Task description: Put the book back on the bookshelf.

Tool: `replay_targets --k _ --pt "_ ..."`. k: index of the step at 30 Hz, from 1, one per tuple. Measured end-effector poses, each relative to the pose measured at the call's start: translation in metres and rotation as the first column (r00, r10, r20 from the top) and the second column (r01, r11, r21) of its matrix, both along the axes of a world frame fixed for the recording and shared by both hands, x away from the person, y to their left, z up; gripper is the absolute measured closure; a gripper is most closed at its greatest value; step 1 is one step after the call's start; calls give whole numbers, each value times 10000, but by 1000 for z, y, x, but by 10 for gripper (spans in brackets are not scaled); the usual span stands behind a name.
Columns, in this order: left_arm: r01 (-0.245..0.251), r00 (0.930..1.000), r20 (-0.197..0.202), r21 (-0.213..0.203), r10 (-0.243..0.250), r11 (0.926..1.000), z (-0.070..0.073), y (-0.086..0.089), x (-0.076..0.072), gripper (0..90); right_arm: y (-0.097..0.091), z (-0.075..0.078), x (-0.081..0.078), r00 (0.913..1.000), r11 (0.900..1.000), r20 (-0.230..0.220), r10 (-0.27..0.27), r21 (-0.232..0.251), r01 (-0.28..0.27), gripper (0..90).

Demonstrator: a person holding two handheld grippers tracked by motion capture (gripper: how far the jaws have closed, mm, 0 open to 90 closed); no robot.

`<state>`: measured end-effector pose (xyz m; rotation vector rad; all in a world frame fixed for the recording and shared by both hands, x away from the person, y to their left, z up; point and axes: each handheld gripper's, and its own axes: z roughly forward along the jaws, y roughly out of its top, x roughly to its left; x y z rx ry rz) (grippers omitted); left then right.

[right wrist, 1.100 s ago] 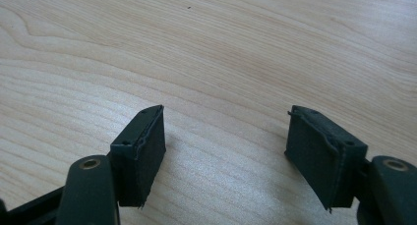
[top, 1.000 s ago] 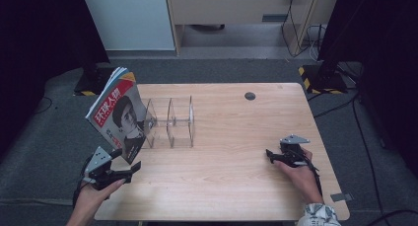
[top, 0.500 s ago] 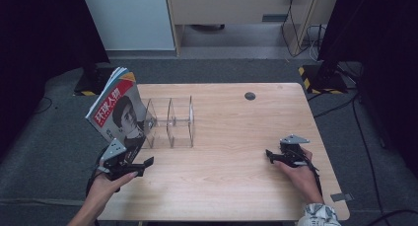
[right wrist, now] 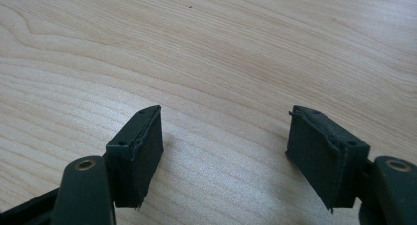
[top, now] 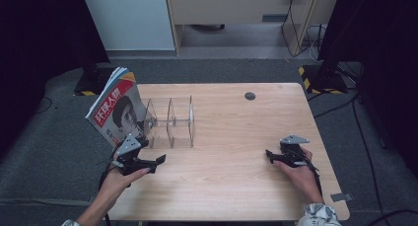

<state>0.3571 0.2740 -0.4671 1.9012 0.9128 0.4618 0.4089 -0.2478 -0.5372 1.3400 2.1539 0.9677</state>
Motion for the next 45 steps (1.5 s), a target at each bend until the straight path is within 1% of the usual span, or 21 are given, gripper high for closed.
replay_targets --k 1,3,4,10,14,15,16,19,22,23,26,28,29,31,32,33,36,40,41,42,45 --pt "-35 10000 -72 2 35 10000 0 -1 0 59 0 0 0 10000 10000 1 1 0 -1 297" --pt "-56 9999 -87 -22 56 10000 0 -3 1 59 0 0 0 10000 10000 2 2 0 -2 297" --pt "-73 9998 -211 -63 72 10000 0 -6 2 59 0 0 0 10000 10000 1 2 1 -2 297" --pt "43 9997 -237 -25 -43 10000 -1 -13 5 58 0 0 0 10000 10000 -2 9 -1 -9 296" --pt "174 9996 -243 126 -171 9998 -2 -24 8 58 0 0 0 10000 10000 -2 8 4 -8 295" --pt "174 9996 -243 126 -171 9998 -2 -24 8 58 0 0 0 10000 10000 -2 8 4 -8 295" --pt "260 9994 -243 181 -255 9995 -3 -28 9 57 0 0 0 10000 10000 0 14 -4 -14 295" --pt "294 9991 -296 206 -288 9994 -5 -33 10 56 0 0 0 10000 10000 31 29 -33 -29 294" --pt "411 9984 -396 295 -399 9987 -8 -42 14 56 0 0 -1 10000 10000 40 29 -20 -29 293" --pt "411 9984 -396 295 -399 9987 -8 -42 14 56 0 0 -1 10000 10000 40 29 -20 -29 293" --pt "533 9974 -505 308 -517 9981 -11 -53 17 56 0 0 0 10000 10000 48 54 -29 -54 290" --pt "572 9971 -525 324 -554 9978 -12 -55 18 56 0 0 0 10000 10000 50 56 -32 -56 290" --pt "648 9964 -574 372 -626 9972 -14 -61 19 56 0 0 0 10000 10000 52 62 -36 -62 289" --pt "668 9961 -598 375 -645 9971 -15 -63 20 56 1 0 0 10000 10000 42 54 -29 -54 289" --pt "707 9957 -628 488 -676 9963 -16 -67 20 56 1 0 0 9999 10000 65 77 -41 -77 289" --pt "707 9957 -628 488 -676 9963 -16 -67 20 56 1 0 0 9999 10000 65 77 -41 -77 289" --pt "760 9947 -735 518 -721 9958 -21 -76 21 56 1 0 0 9999 10000 55 91 -37 -91 284" --pt "886 9930 -847 659 -829 9939 -25 -87 21 56 1 0 0 9999 9999 62 111 -48 -111 282" --pt "886 9930 -847 659 -829 9939 -25 -87 21 57 1 0 0 9999 9999 58 110 -46 -109 282" --pt "1027 9913 -897 737 -960 9920 -28 -93 21 56 1 0 0 9999 9999 62 116 -52 -116 282" --pt "1251 9889 -930 975 -1161 9873 -31 -103 20 56 1 0 -1 9999 9999 57 124 -44 -124 282"
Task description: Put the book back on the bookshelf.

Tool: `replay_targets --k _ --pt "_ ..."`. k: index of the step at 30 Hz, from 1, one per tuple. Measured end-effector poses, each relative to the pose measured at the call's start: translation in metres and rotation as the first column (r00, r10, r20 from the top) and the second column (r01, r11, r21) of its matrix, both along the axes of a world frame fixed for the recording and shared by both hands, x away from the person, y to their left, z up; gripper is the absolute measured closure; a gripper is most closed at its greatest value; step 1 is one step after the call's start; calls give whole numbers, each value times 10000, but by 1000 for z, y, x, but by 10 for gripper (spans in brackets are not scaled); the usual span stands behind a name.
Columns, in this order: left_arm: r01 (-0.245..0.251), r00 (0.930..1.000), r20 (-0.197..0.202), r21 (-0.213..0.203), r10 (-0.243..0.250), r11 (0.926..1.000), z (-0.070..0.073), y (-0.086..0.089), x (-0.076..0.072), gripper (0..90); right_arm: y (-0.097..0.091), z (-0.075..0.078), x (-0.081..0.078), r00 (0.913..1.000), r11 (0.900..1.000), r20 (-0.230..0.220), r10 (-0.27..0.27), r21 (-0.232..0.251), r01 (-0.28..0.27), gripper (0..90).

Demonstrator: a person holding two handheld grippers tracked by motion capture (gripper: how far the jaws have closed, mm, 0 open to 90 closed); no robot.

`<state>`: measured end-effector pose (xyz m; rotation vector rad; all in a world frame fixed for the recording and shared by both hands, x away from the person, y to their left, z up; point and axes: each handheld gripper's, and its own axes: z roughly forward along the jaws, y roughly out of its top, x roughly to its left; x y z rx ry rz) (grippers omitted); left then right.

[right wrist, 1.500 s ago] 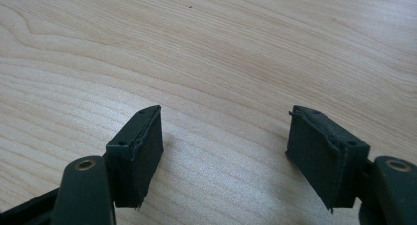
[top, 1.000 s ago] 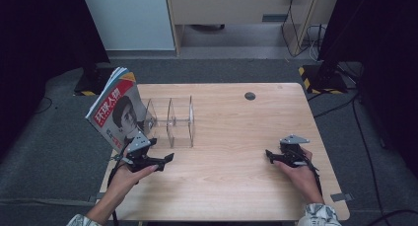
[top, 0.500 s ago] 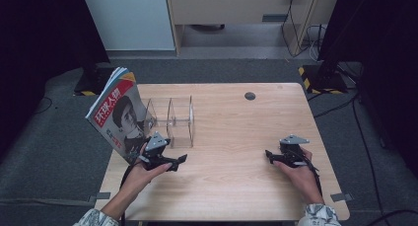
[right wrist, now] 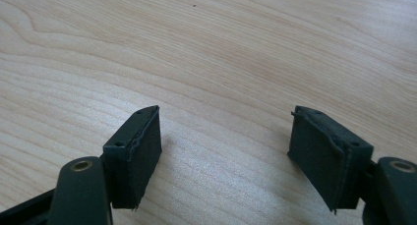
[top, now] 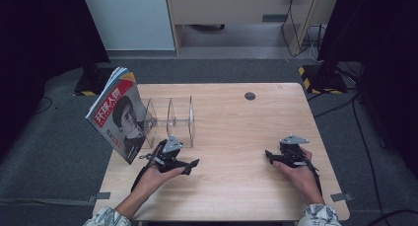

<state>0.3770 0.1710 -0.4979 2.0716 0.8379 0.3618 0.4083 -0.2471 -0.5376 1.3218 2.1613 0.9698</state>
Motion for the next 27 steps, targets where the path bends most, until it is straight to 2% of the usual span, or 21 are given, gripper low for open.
replay_targets --k 17,22,24,27 --pt "429 9989 -204 402 -421 9983 -16 -33 -3 56 0 0 0 10000 10000 -26 -18 24 18 279" --pt "357 9991 -232 498 -345 9981 -22 -39 -2 58 0 0 0 10000 10000 -27 -9 21 9 278" --pt "478 9985 -298 660 -459 9967 -27 -46 -2 58 0 0 0 10000 10000 -29 1 21 -1 275" --pt "487 9985 -279 657 -469 9967 -29 -52 0 58 0 0 0 10000 10000 -33 12 19 -11 274"
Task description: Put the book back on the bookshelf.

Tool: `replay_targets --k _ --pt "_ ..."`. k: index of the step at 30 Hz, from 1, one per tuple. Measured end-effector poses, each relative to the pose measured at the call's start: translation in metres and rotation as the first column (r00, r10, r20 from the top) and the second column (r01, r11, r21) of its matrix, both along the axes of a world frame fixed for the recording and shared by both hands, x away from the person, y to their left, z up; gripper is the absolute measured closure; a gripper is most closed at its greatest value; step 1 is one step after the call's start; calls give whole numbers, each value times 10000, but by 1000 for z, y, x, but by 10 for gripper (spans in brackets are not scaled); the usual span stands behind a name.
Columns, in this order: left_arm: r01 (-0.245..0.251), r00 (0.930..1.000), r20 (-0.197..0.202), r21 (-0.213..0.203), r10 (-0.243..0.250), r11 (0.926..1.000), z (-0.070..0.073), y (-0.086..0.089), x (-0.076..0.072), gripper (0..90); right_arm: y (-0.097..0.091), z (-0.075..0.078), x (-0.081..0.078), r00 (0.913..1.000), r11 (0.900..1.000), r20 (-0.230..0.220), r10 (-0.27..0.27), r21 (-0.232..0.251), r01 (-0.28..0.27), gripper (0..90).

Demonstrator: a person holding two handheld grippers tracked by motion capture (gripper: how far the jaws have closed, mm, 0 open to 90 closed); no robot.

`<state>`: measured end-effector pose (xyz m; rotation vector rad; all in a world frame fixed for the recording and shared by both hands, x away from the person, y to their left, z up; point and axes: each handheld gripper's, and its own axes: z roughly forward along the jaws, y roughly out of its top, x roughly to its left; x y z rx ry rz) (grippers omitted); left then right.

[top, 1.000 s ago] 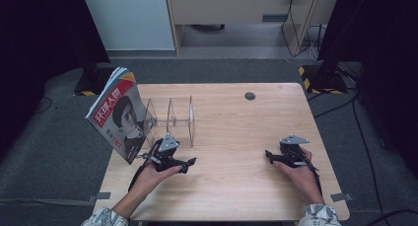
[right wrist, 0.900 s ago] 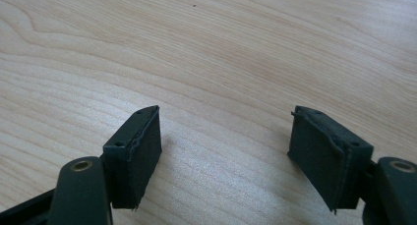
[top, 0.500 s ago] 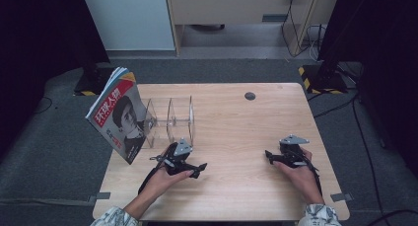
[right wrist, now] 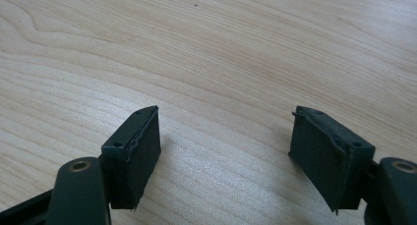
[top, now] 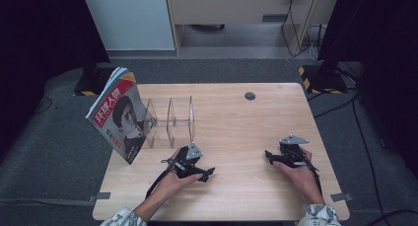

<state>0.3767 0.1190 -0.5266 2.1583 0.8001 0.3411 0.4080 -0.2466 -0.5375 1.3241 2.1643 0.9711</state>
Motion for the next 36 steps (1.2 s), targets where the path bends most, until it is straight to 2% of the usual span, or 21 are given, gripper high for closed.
replay_targets --k 4,10,13,14,16,18,20,25,32,36 --pt "117 9999 27 72 -117 9999 -4 -10 1 58 0 0 0 10000 10000 -2 4 -2 -4 273" --pt "79 9999 100 -84 -79 9999 -6 -21 6 64 0 0 0 10000 10000 -4 18 -6 -18 272" --pt "107 9999 -1 104 -107 9999 -8 -24 7 61 0 0 0 10000 10000 -7 20 -5 -20 271" --pt "189 9998 57 298 -191 9994 -8 -26 7 61 0 0 0 10000 10000 -9 47 -19 -47 271" --pt "199 9998 1 452 -199 9988 -8 -27 8 59 0 0 0 10000 10000 -4 53 -28 -53 271" --pt "241 9994 -280 745 -220 9969 -10 -29 10 49 0 0 0 10000 10000 3 38 -17 -38 271" --pt "203 9989 -427 690 -174 9974 -10 -29 12 32 0 0 -1 10000 10000 -22 8 10 -8 270" --pt "202 9989 -425 713 -172 9973 -10 -29 11 29 1 0 -1 10000 10000 -5 15 -13 -15 271" --pt "-198 9989 -420 772 230 9968 -10 -27 11 17 1 0 -3 10000 10000 -3 36 -4 -36 270" --pt "-230 9988 -420 774 263 9967 -10 -27 11 14 1 0 -4 10000 10000 -28 9 18 -9 269"
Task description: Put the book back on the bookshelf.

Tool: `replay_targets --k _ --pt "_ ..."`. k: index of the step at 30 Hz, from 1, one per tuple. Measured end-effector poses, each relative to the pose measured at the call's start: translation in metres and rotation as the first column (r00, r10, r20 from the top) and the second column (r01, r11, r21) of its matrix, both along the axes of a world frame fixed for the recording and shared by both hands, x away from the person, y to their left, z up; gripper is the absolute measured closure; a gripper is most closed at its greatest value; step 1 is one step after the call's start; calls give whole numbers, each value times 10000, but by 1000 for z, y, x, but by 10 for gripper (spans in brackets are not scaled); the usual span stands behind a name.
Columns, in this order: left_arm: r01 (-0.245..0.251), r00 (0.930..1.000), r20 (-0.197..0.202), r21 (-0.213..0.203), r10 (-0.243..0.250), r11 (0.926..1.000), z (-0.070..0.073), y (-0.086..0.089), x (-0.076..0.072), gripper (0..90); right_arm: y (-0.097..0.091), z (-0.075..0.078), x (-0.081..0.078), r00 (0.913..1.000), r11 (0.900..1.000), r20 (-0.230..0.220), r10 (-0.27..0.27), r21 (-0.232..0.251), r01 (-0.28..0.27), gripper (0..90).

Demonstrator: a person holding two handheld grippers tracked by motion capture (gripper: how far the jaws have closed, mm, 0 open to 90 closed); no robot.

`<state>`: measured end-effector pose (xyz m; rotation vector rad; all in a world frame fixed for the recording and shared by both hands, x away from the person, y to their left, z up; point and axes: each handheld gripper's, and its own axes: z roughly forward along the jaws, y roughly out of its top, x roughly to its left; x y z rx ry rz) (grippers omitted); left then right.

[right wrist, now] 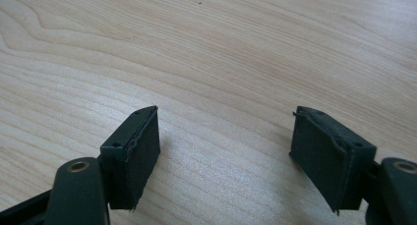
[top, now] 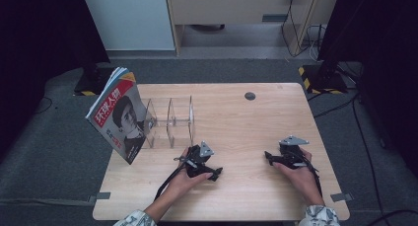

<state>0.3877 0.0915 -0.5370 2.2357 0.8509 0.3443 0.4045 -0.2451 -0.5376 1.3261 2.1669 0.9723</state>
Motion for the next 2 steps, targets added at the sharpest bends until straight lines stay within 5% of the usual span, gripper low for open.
replay_targets --k 2 --pt "-32 10000 -2 4 32 10000 0 0 0 14 0 0 0 10000 10000 -7 0 7 0 267"
